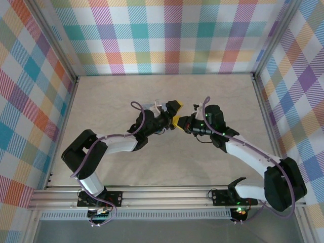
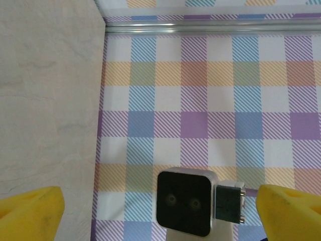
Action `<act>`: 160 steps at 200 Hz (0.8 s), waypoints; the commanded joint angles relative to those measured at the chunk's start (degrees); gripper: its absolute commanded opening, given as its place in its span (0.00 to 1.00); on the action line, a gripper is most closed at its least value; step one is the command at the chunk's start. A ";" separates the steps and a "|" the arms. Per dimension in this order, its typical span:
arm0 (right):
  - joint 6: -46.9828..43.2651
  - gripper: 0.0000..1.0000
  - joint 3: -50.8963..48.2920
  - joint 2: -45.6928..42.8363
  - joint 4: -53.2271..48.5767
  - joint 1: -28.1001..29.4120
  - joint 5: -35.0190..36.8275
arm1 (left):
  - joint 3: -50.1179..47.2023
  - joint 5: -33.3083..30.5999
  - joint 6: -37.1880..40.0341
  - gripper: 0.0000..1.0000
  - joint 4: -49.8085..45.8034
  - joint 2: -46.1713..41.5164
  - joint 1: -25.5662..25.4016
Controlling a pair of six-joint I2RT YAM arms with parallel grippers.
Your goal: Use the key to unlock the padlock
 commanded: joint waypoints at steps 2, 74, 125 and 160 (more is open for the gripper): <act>0.47 0.00 1.46 0.15 -0.04 0.34 1.63 | 1.50 0.62 0.87 0.97 4.48 0.50 -0.78; -0.57 0.00 2.55 0.32 -4.32 0.34 5.99 | 1.72 1.04 0.91 0.95 3.67 0.05 -1.27; -0.85 0.00 3.08 0.30 -6.32 0.26 7.60 | 1.41 1.18 0.94 0.92 3.50 -0.20 -1.28; -0.85 0.00 3.08 0.22 -7.30 0.17 8.23 | 1.38 1.18 0.94 0.85 3.08 -0.29 -1.29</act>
